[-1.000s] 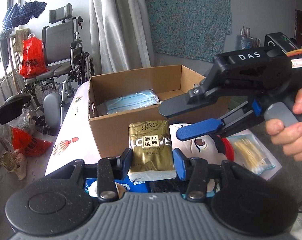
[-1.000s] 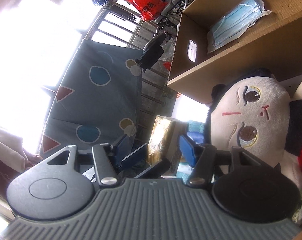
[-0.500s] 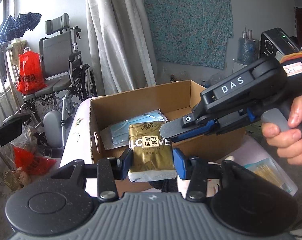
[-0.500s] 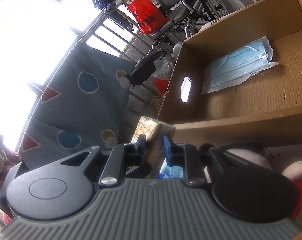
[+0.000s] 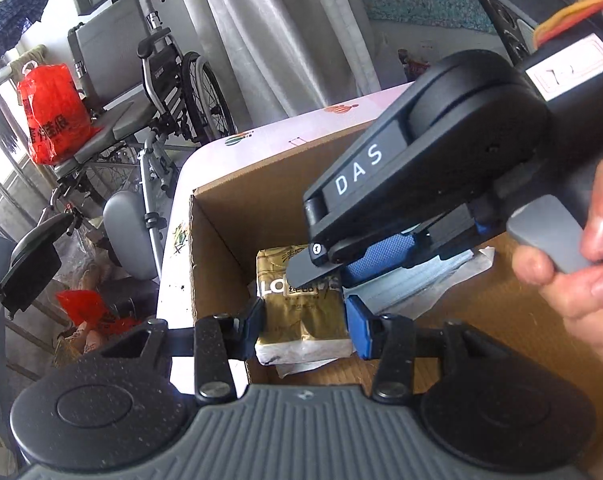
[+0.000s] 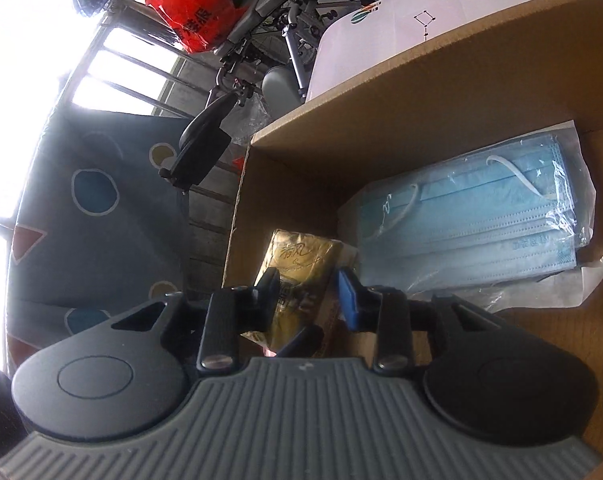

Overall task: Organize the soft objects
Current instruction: 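Place the tissue pack in the box beside the masks, open right gripper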

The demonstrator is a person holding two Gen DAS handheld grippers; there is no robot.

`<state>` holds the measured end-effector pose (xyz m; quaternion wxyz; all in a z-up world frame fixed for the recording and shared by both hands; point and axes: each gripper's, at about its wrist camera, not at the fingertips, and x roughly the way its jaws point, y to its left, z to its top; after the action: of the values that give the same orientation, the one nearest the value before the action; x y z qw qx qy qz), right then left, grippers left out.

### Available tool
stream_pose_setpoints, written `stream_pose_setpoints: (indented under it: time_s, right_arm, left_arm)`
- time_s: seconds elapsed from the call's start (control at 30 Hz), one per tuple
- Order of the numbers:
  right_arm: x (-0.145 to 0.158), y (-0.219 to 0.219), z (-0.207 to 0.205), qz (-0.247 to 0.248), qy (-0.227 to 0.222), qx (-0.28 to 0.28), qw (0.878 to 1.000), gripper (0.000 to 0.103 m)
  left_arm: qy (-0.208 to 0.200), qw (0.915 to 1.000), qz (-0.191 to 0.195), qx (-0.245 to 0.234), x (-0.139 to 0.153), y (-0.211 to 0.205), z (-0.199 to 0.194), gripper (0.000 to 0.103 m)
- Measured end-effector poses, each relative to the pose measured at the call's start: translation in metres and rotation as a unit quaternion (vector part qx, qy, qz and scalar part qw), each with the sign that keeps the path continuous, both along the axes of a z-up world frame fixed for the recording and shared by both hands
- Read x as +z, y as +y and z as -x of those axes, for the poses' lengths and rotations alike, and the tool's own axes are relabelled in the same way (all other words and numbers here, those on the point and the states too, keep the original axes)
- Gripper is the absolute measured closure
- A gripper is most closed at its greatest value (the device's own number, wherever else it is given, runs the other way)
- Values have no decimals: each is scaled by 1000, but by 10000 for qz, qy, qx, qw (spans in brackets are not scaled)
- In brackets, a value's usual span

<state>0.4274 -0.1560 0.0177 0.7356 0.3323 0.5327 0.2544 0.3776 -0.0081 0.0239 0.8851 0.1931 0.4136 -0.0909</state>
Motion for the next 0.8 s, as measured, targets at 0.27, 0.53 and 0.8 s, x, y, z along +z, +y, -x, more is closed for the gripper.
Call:
stream_pose_setpoints:
  time_s: [0.27, 0.53, 0.8]
  right_arm:
    - [-58, 29, -34, 81, 392, -140, 9991, 70]
    - [-65, 41, -42, 142, 127, 39, 9998, 70]
    - [-61, 41, -46, 180, -178, -67, 9997, 70]
  left_arm:
    - [487, 9960, -752, 73, -47, -4, -44, 44]
    - [648, 9812, -1438, -1111, -46, -7, -22, 63]
    - [923, 9717, -1785, -1237, -70, -7, -37, 96]
